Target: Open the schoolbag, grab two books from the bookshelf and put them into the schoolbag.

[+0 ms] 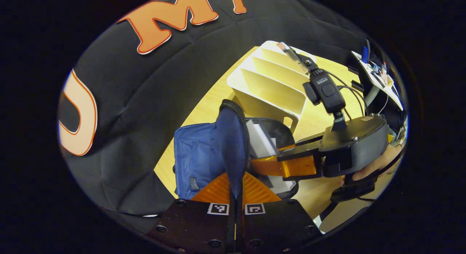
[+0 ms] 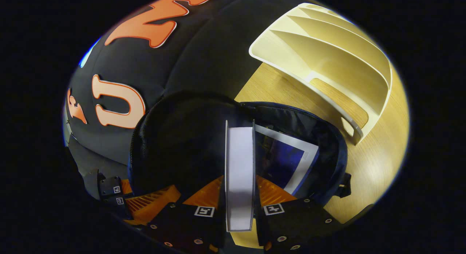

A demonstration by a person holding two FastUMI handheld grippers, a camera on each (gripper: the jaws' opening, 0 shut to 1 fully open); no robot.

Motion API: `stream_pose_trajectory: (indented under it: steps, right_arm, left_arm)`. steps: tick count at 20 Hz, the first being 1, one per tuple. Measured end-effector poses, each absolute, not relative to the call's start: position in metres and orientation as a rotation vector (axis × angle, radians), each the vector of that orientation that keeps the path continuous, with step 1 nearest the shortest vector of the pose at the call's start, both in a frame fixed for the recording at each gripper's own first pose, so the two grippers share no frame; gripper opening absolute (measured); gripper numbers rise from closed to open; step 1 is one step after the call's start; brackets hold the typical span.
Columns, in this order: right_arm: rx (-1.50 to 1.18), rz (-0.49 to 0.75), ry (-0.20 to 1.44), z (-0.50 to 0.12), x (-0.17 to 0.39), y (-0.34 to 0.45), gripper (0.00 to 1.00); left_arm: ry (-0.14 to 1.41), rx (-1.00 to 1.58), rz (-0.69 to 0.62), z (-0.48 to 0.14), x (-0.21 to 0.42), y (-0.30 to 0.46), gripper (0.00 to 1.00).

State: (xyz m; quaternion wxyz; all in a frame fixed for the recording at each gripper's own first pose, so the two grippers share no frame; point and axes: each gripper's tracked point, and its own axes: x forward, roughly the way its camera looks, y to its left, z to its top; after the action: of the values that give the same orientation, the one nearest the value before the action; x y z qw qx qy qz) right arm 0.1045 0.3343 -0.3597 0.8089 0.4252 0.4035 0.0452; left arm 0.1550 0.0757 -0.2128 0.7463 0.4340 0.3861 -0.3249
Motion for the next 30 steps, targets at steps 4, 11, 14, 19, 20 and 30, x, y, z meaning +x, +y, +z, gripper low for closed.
stream_pose_trajectory:
  steps: [4, 11, 14, 19, 20, 30]
  right_arm:
    - [0.881, 0.077, 0.892, -0.367, 0.102, 0.327, 0.82]
    - [0.834, 0.061, 0.935, -0.375, 0.089, 0.319, 0.97]
    - [0.833, 0.088, 0.973, -0.383, 0.087, 0.334, 0.97]
    - [0.783, 0.092, 0.979, -0.386, 0.087, 0.339, 0.97]
    - [0.778, 0.08, 0.964, -0.38, 0.087, 0.33, 0.97]
    - [0.701, 0.053, 0.832, -0.331, 0.069, 0.243, 0.97]
  left_arm:
    - [0.853, 0.943, -0.709, -0.215, 0.154, 0.078, 0.02]
    - [0.856, 0.939, -0.709, -0.215, 0.153, 0.078, 0.02]
    - [0.85, 0.966, -0.731, -0.218, 0.147, 0.071, 0.02]
    - [0.854, 0.974, -0.723, -0.22, 0.147, 0.076, 0.02]
    - [0.862, 0.947, -0.715, -0.218, 0.15, 0.077, 0.01]
    - [0.878, 0.873, -0.715, -0.236, 0.13, 0.07, 0.02]
